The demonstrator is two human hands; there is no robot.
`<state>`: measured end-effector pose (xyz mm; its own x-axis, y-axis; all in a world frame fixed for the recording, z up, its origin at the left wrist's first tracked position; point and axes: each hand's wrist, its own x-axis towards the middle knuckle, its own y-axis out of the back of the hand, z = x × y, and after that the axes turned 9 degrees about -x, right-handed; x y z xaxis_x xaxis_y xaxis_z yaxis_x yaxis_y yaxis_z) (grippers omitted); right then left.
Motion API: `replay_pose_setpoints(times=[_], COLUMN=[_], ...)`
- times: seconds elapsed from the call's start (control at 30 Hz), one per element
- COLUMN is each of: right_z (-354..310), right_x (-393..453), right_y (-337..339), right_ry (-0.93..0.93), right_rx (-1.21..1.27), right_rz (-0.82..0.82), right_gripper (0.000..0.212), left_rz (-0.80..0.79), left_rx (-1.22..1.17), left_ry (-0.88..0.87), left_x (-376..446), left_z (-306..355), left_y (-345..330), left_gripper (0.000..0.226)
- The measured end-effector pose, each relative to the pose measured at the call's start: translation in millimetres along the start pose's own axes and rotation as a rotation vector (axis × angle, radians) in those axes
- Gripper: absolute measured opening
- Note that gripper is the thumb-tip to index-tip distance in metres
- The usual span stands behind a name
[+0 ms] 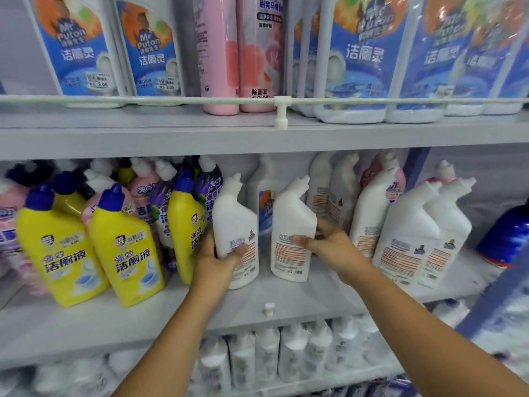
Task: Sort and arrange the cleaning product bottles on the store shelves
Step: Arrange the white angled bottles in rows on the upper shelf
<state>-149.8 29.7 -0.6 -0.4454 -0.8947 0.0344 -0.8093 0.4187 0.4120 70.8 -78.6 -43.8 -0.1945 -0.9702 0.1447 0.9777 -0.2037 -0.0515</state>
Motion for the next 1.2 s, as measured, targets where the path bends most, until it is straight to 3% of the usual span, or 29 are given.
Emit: replay_pose_setpoints(times=[0.23, 0.67, 0.83, 1.0, 1.2], right_z=[-24, -163, -227, -295, -370], right_x=[-77, -194, -204, -190, -148], right_y=[14, 21, 23, 11, -10], right_ry=[0.118, 0.4, 0.489, 0.569, 0.633], right_rx=[-0.028, 0.022, 0.075, 0.037, -0.012], right_rz=[0.031, -0.117, -0.153, -0.103, 0.009], right_gripper=[0.038, 0.029, 0.025, 0.025, 0.026], left_rz=[-0.028, -0.103, -0.077, -0.044, -0.074], left_rx=[-0.048, -0.05, -0.069, -0.069, -0.03], left_ry=[-0.02, -0.221, -0.307, -0.465, -0.538], left_x=[-77, -207, -194, -153, -70], left_z=[41, 202, 266, 324, 374], left_y=[41, 117, 150, 179, 209], left_gripper=[0.031, 0.04, 0.053, 0.05, 0.042])
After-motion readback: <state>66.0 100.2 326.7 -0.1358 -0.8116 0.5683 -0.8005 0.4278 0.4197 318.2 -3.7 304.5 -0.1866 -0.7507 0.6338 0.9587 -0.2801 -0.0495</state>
